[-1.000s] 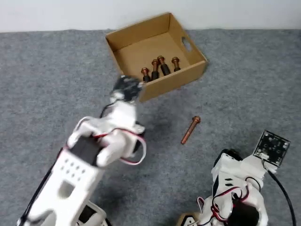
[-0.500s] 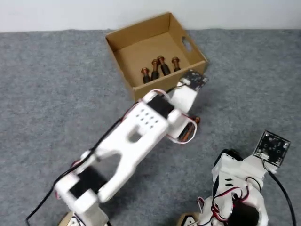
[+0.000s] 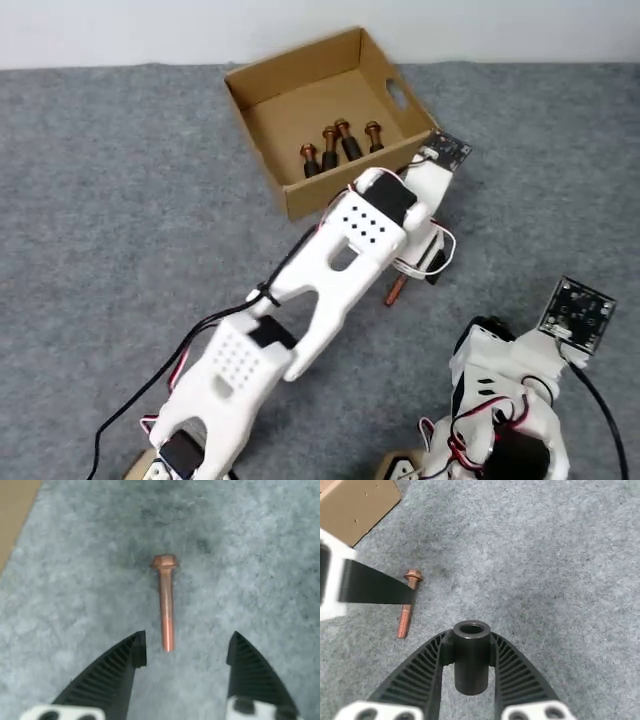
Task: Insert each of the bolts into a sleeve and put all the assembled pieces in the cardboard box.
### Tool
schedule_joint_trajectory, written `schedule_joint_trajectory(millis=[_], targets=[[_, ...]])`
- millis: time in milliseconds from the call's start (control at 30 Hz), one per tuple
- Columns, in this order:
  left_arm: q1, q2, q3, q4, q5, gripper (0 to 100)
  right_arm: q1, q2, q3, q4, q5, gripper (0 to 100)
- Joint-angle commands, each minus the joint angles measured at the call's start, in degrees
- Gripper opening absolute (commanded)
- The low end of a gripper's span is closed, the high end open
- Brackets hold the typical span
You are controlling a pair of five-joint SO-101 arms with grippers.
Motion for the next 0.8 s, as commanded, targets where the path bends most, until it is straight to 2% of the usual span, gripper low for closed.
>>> schedule_joint_trajectory(millis=[0,200,467,767], targets=[[0.4,4.0,-9.7,1.6,0.6,26,0.7,0.1,-0.3,-1.3,-0.7,0.8],[0.4,13.4,-19.9,1.3,0.6,26,0.7,0.1,-0.1,-1.3,-0.7,0.8],[0.4,22.4,-26.1,1.4,0.6,26,0.7,0.1,0.1,-1.4,-0.7,0.8],[-1.8,26.5,-30.5,1.2,0.2,6,0.7,0.0,0.2,-1.5,-0.7,0.8]])
